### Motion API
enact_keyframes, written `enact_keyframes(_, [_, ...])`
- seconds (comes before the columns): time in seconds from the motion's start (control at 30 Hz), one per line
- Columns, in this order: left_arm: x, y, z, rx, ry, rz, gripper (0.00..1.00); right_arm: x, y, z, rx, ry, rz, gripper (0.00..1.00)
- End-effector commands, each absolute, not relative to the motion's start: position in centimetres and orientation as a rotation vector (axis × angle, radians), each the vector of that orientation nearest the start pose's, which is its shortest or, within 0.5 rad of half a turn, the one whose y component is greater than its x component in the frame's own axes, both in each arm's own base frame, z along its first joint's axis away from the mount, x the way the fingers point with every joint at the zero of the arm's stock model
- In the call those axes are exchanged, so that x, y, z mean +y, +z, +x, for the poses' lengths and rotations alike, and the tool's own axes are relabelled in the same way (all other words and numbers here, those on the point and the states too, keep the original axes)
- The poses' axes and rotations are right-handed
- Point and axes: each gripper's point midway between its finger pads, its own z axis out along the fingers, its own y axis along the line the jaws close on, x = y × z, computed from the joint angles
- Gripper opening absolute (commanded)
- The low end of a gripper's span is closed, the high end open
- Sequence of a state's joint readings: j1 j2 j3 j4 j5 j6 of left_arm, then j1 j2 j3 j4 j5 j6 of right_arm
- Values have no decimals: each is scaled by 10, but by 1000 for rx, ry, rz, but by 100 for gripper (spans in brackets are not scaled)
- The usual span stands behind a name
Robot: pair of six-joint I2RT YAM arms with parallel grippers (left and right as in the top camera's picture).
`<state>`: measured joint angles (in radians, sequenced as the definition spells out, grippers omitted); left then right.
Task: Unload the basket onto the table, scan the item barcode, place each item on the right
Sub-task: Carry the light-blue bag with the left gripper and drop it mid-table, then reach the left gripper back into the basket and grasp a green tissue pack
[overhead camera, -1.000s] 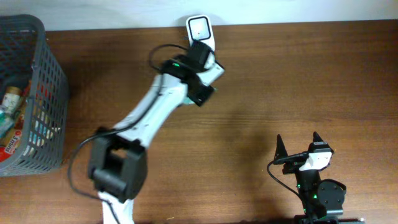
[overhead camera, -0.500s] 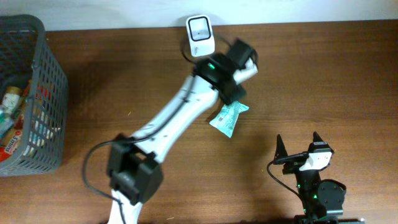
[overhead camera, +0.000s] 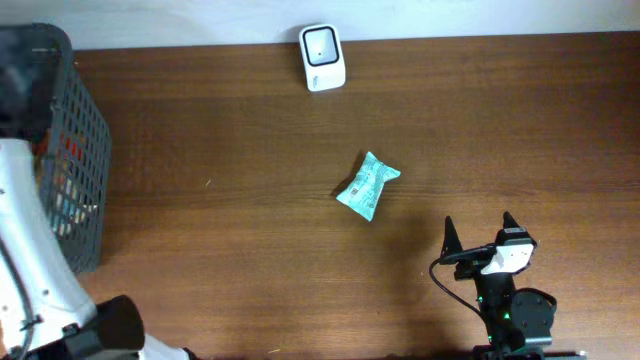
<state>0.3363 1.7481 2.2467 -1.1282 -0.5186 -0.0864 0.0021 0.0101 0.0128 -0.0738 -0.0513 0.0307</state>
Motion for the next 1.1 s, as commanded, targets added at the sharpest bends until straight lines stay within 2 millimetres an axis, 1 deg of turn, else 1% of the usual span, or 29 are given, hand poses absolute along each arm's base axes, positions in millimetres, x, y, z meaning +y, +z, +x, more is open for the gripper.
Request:
enact_keyframes(0.0, [266, 379, 353, 2140, 738, -871, 99, 12, 157, 246, 1644, 86, -18, 99])
enact_keyframes(0.03, [284, 355, 344, 2231, 792, -855, 99, 12, 157, 246, 1644, 87, -18, 99])
enact_keyframes(0.07, [293, 338, 342, 2312, 808, -808, 99, 12, 157, 246, 1644, 87, -18, 99])
enact_keyframes(0.13, [309, 307, 341, 2414, 836, -782, 99, 12, 157, 246, 1644, 87, -18, 99])
enact_keyframes(0.2, [316, 292, 348, 2460, 844, -737, 99, 12, 157, 246, 1644, 87, -18, 99])
enact_keyframes(0.23, [320, 276, 356, 2518, 848, -668, 100, 12, 157, 246, 1644, 87, -18, 99])
enact_keyframes(0.27, [326, 256, 362, 2583, 853, -625, 100, 12, 157, 246, 1644, 87, -18, 99])
enact_keyframes(0.3, [330, 244, 363, 2607, 849, -632, 100, 12, 157, 246, 1644, 86, -18, 99])
enact_keyframes(0.37, [339, 233, 367, 2610, 851, -647, 96, 12, 157, 246, 1644, 87, -18, 99])
enact_keyframes(0.4, [349, 228, 371, 2592, 859, -664, 95, 12, 157, 246, 1644, 87, -18, 99])
enact_keyframes(0.47, [361, 215, 377, 2579, 866, -680, 94, 12, 157, 246, 1644, 86, -18, 99])
enact_keyframes(0.5, [366, 205, 381, 2601, 873, -650, 90, 12, 157, 246, 1644, 87, -18, 99])
enact_keyframes(0.57, [371, 183, 387, 2666, 884, -564, 86, 12, 157, 246, 1644, 87, -18, 99])
enact_keyframes(0.6, [373, 173, 389, 2681, 881, -558, 84, 12, 157, 246, 1644, 87, -18, 99])
enact_keyframes(0.63, [375, 160, 393, 2697, 876, -557, 75, 12, 157, 246, 1644, 87, -18, 99])
enact_keyframes(0.7, [380, 147, 397, 2700, 875, -560, 70, 12, 157, 246, 1644, 87, -18, 99])
enact_keyframes(0.77, [386, 140, 401, 2687, 880, -568, 70, 12, 157, 246, 1644, 86, -18, 99])
enact_keyframes(0.8, [389, 126, 402, 2709, 874, -570, 70, 12, 157, 246, 1644, 87, -18, 99])
enact_keyframes(0.87, [389, 108, 401, 2744, 862, -569, 70, 12, 157, 246, 1644, 86, -18, 99])
enact_keyframes(0.93, [389, 90, 401, 2780, 849, -565, 64, 12, 157, 246, 1644, 87, -18, 99])
enact_keyframes(0.97, [389, 84, 401, 2791, 845, -564, 57, 12, 157, 246, 1644, 87, -18, 99])
enact_keyframes(1.0, [389, 83, 401, 2794, 844, -563, 50, 12, 157, 246, 1644, 87, -18, 99])
enact_keyframes(1.07, [390, 84, 399, 2795, 858, -567, 20, 12, 157, 246, 1644, 87, -18, 99])
